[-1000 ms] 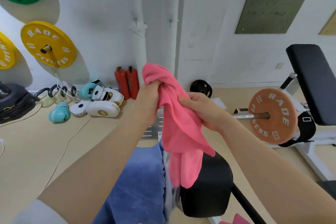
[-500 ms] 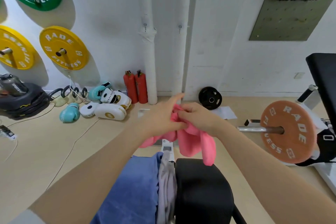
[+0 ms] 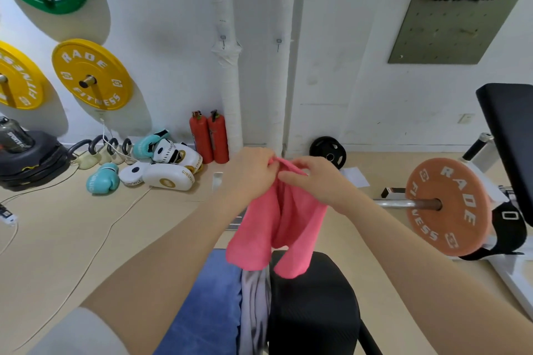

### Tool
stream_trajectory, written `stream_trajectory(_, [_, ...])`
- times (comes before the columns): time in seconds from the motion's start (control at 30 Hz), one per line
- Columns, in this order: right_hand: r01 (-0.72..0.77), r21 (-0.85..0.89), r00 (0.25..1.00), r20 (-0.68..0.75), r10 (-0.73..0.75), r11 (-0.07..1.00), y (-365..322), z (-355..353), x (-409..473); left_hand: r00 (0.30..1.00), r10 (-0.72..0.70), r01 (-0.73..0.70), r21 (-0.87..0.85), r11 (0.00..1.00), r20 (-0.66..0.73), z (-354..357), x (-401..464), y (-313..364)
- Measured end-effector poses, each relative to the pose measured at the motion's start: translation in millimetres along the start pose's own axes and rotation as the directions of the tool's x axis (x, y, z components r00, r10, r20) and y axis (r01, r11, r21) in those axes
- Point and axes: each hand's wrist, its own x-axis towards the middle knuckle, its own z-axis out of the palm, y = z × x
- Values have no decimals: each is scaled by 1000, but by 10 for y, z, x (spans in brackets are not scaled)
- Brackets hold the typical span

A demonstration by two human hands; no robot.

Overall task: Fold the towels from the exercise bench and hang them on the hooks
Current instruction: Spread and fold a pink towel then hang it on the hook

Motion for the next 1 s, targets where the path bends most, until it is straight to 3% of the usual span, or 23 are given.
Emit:
stream_trajectory(0.1, [13,-6,996,-93,-13,1000,80,-42,-24,961,-234,195,-243,950,-144,15,72,-62])
stream_trajectory(0.2, [-40,-115,990,-137,24,993,170,-92,-57,867,-480,369,-477,797,-131,49,117,-270])
stream_trajectory(0.27, [-58,-64,993,-110,50,996,209,-116,-83,908,-420,372,-469,801,4,81,61,-338])
stream_trajectory(0.3, [-43,-22,997,-72,42,999,181,-113,-100,953,-286,299,-424,855,96,104,7,-309])
stream_trajectory(0.37, [13,55,997,71,-17,998,66,-79,-129,970,29,49,-310,950,242,130,-119,-146])
stream_trajectory(0.43, [79,94,977,191,-95,993,-64,-47,-156,958,203,-182,-114,977,202,182,-187,-40])
stream_trajectory(0.47, [94,132,968,220,-122,987,-110,-56,-166,965,216,-210,-58,976,147,176,-202,-20])
stream_trajectory(0.57, [13,299,973,217,-81,954,-155,-136,-205,995,36,-21,-160,987,92,182,-172,-145])
stream_trajectory(0.63, [-33,273,984,178,-17,961,-110,-174,-210,993,-63,92,-302,949,103,167,-156,-228])
stream_trajectory(0.73, [-114,435,989,133,62,893,-99,-142,-219,954,-175,280,-511,813,244,110,-172,-285])
stream_trajectory(0.8, [-123,619,992,66,105,776,-152,-137,-219,895,-255,412,-459,787,366,106,-174,-363])
stream_trajectory(0.9, [-101,645,995,55,86,758,-193,-136,-216,865,-294,432,-305,849,406,15,-211,-403])
stream_trajectory(1.0, [-138,549,983,180,44,825,-200,-78,-242,946,-177,308,-575,758,272,-83,-276,-266])
